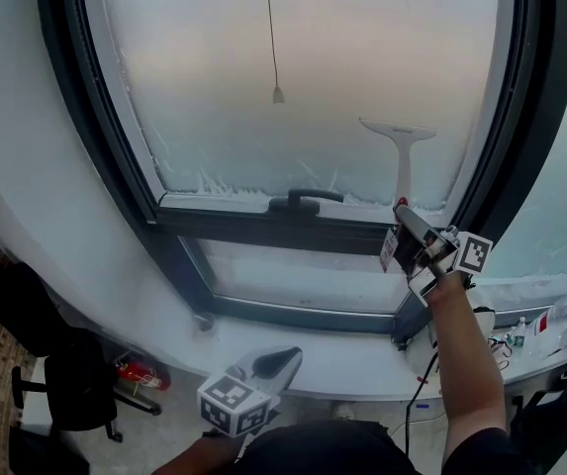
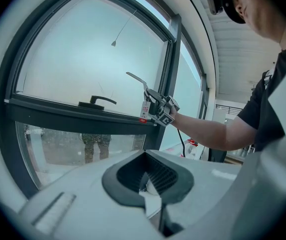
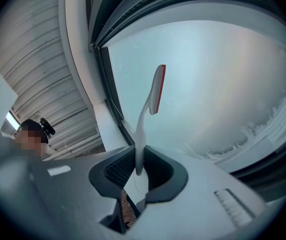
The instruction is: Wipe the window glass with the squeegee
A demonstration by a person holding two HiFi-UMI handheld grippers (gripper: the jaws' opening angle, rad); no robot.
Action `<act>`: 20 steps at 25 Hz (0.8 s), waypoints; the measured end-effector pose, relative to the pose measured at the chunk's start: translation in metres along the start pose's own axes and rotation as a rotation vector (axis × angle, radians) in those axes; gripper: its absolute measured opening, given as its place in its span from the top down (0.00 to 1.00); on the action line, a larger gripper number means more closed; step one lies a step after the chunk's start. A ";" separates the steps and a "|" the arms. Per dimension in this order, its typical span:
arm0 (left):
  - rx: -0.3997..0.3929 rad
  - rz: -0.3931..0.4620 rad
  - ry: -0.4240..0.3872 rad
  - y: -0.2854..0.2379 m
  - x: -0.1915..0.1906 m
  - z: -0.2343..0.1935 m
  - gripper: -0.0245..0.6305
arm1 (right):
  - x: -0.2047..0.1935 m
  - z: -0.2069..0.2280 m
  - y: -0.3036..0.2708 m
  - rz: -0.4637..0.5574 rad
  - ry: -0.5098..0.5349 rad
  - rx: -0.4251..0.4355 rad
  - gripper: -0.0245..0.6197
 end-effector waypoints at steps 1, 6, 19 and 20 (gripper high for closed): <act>0.001 0.000 0.001 0.000 0.001 0.000 0.96 | -0.003 0.001 0.003 0.001 -0.006 -0.003 0.84; 0.000 0.003 -0.003 -0.001 0.001 0.002 0.96 | -0.021 0.010 0.018 0.001 -0.043 -0.022 0.84; -0.007 -0.014 -0.008 -0.004 -0.004 0.005 0.96 | -0.063 0.030 0.056 -0.005 -0.140 -0.074 0.84; -0.010 -0.016 -0.009 -0.005 -0.005 0.005 0.96 | -0.066 0.031 0.059 -0.005 -0.148 -0.080 0.84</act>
Point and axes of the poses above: the fingertips, and each gripper's own axes: y backward along the fingers, z to its right, x out of its top, the point moved 5 cm from there along y, backward along the fingers, and after that the axes turned 14 degrees about x, right-handed, at the moved point
